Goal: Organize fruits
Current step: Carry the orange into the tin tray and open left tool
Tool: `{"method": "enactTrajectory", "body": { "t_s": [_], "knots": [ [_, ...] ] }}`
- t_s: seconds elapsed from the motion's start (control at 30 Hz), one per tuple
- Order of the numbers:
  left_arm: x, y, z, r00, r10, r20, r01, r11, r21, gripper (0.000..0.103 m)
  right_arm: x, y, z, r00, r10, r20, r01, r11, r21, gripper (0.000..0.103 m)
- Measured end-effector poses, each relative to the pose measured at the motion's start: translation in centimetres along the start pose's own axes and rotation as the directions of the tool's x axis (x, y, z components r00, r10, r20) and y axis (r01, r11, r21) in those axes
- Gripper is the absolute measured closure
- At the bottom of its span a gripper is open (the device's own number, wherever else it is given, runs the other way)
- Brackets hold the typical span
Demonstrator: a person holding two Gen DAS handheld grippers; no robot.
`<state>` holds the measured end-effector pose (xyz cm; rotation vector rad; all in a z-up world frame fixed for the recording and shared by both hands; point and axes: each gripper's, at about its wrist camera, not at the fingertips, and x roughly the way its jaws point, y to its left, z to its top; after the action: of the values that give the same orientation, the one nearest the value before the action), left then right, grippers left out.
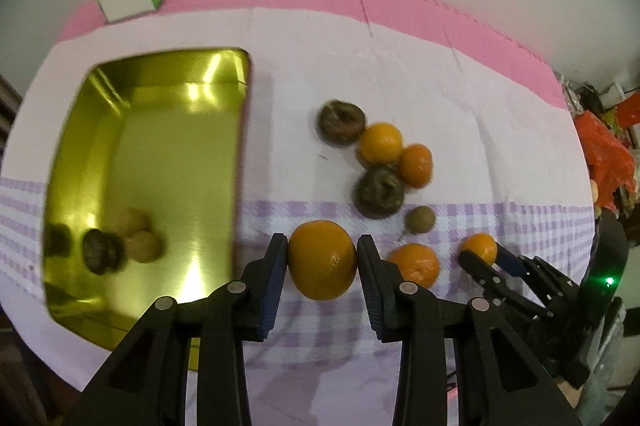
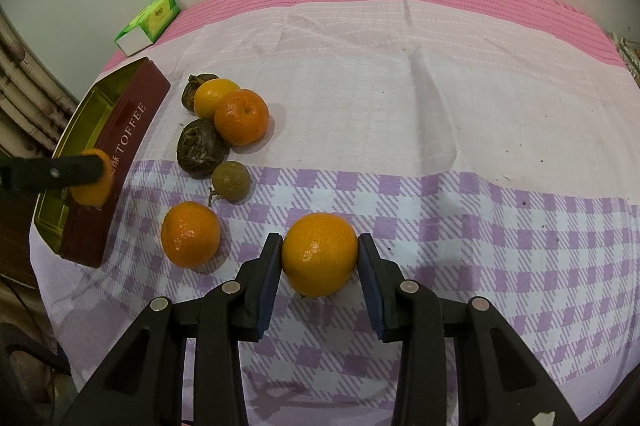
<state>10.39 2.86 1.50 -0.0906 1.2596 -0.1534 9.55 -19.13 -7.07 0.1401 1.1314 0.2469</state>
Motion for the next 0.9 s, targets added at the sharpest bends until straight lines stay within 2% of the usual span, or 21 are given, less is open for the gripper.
{"method": "enactTrajectory", "body": {
  "t_s": [0.23, 0.37, 0.73, 0.9],
  "knots": [
    [-2.7, 4.3, -0.4, 0.995, 0.080, 0.067, -0.080, 0.997, -0.008, 0.066, 0.3, 0.0, -0.1, 1.000, 0.000, -0.007, 0.000, 1.000, -0.007, 0.068],
    [-3.1, 6.7, -0.6, 0.988, 0.133, 0.081, -0.131, 0.991, -0.029, 0.066, 0.3, 0.1, -0.1, 1.000, -0.004, -0.004, 0.004, 1.000, -0.010, 0.068],
    [-2.2, 10.4, -3.6, 0.983, 0.181, 0.004, -0.181, 0.983, -0.032, 0.066, 0.3, 0.1, -0.2, 1.000, -0.004, -0.004, 0.004, 1.000, -0.009, 0.068],
    [-1.0, 11.2, -4.6, 0.983, 0.180, -0.036, -0.182, 0.982, -0.059, 0.066, 0.3, 0.2, -0.2, 1.000, -0.006, -0.004, 0.006, 1.000, -0.011, 0.068]
  ]
}}
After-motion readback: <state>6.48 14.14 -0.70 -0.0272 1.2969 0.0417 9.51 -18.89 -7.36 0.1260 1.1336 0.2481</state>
